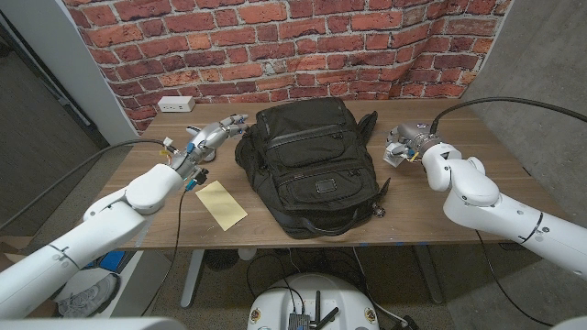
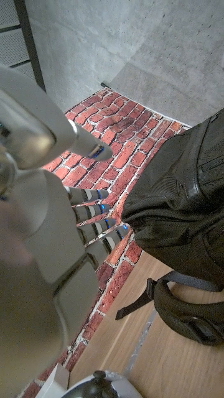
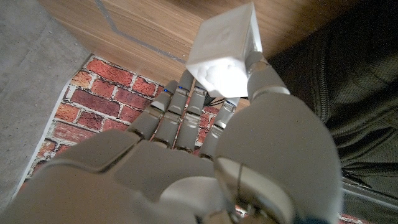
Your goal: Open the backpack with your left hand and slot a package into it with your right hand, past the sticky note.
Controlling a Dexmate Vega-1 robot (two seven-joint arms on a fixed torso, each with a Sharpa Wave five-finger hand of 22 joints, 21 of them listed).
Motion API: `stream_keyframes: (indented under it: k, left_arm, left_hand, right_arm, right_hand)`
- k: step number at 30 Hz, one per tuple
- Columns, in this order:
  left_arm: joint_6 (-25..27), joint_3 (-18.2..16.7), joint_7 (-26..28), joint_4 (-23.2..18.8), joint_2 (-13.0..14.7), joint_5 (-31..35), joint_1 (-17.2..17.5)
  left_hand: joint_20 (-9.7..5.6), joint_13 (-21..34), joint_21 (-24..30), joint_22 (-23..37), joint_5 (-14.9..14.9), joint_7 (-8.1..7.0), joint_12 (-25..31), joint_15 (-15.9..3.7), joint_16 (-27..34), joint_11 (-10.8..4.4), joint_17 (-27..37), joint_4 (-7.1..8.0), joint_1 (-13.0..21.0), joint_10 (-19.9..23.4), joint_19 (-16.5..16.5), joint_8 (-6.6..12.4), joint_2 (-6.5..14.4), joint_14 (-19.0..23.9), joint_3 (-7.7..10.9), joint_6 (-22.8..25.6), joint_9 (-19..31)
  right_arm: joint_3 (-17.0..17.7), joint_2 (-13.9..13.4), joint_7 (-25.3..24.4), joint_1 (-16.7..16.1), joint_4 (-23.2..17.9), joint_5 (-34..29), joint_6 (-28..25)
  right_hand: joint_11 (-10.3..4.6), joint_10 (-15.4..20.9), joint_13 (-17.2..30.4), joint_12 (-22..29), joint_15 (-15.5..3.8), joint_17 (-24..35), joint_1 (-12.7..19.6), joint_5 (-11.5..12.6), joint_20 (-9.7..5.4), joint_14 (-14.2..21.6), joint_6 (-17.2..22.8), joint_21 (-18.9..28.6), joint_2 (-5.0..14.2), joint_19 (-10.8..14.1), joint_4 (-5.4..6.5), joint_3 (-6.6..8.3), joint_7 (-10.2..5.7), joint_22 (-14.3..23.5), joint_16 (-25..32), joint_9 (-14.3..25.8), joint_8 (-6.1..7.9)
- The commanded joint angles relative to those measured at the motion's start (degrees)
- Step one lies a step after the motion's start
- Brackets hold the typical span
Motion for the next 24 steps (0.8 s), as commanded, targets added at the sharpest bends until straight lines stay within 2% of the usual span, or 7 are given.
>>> stream_keyframes:
  k: [1, 9, 11, 15, 16, 24]
  left_arm:
    - [-0.25, -1.14, -0.84, -2.71, 2.31, 4.57, 1.33]
    - [-1.05, -1.64, 0.30, -3.70, 2.44, 8.89, 1.92]
    - [-1.70, -1.75, 0.59, -3.67, 2.45, 10.20, 1.99]
    - [-2.77, -2.08, 0.75, -3.63, 2.58, 12.21, 2.18]
    - [-3.07, -2.16, 0.76, -3.62, 2.60, 12.66, 2.22]
    - [-3.94, -2.54, 0.56, -4.63, 2.80, 16.41, 2.43]
  left_hand:
    - [-2.83, 0.14, -0.11, 0.19, -0.03, -0.58, 0.32, -1.05, 0.02, -0.36, 0.06, -1.04, 1.13, 0.70, 0.73, 0.23, 0.03, 1.01, 0.18, 1.26, 0.09]
    - [-3.71, 0.14, 0.14, 0.17, 0.00, -1.19, 0.70, -2.77, 0.24, -1.64, 0.03, -2.73, 3.73, 4.07, 3.08, 0.62, -0.96, 3.85, -0.03, 5.32, 0.12]
    - [-4.11, 0.14, 0.25, 0.18, 0.03, -1.77, 0.76, -3.31, 0.33, -2.12, 0.03, -2.90, 4.76, 5.22, 4.05, 0.77, -1.31, 5.11, -0.11, 6.90, 0.12]
    - [-4.76, 0.12, 0.39, 0.17, 0.10, -1.88, 0.96, -4.47, 0.36, -2.61, 0.00, -3.10, 6.93, 7.83, 5.94, 0.79, -2.10, 7.35, -0.28, 9.34, 0.10]
    - [-4.92, 0.11, 0.38, 0.18, 0.12, -2.37, 0.91, -4.80, 0.36, -2.89, 0.00, -3.14, 7.65, 8.42, 6.44, 0.82, -2.43, 8.02, -0.37, 10.16, 0.09]
    - [-5.43, 0.10, 0.26, 0.19, 0.13, -2.88, 0.75, -6.09, 0.39, -3.90, 0.03, -3.34, 11.18, 11.08, 8.20, 0.81, -4.17, 10.94, -0.81, 12.89, 0.08]
  right_arm:
    - [0.23, -0.32, -0.89, -0.58, -0.61, -0.04, -0.49]
    - [0.02, 0.04, -1.37, -0.45, -0.49, -0.33, -0.46]
    - [-0.11, 0.22, -1.38, -0.35, -0.41, -0.52, -0.67]
    - [-0.33, 0.52, -1.56, -0.25, -0.16, -0.74, -0.79]
    - [-0.37, 0.63, -1.65, -0.24, -0.10, -0.79, -0.87]
    - [-0.57, 1.36, -2.51, -0.30, 0.47, -0.91, -1.19]
  right_hand:
    - [-11.22, 11.57, 0.34, 0.29, -9.62, 0.03, 3.66, -0.30, -5.33, 0.48, -0.19, -0.35, 2.79, 0.51, 0.29, -0.10, -0.05, 0.09, -0.37, -0.06, -0.12]
    - [-11.25, 11.72, 0.42, 0.21, -9.67, -0.02, 3.73, -0.47, -5.29, 0.63, -0.44, -0.38, 2.79, 0.52, 0.33, -0.21, -0.02, 0.10, -0.53, -0.16, -0.40]
    - [-11.25, 11.66, 0.38, 0.12, -9.67, 0.00, 3.71, -0.52, -5.28, 0.74, -0.56, -0.37, 2.79, 0.57, 0.37, -0.29, -0.02, 0.10, -0.50, -0.19, -0.51]
    - [-11.22, 11.55, 0.44, -0.01, -9.65, -0.09, 3.68, -0.62, -5.26, 0.70, -0.68, -0.38, 2.74, 0.61, 0.40, -0.38, -0.03, 0.10, -0.71, -0.26, -0.69]
    - [-11.23, 11.55, 0.43, -0.04, -9.69, -0.08, 3.71, -0.65, -5.24, 0.73, -0.69, -0.38, 2.78, 0.61, 0.40, -0.39, -0.03, 0.10, -0.71, -0.27, -0.73]
    - [-11.24, 11.73, 0.52, -0.10, -9.65, -0.16, 3.60, -0.75, -5.19, 0.76, -0.78, -0.41, 2.86, 0.60, 0.52, -0.51, -0.04, 0.10, -0.94, -0.36, -0.96]
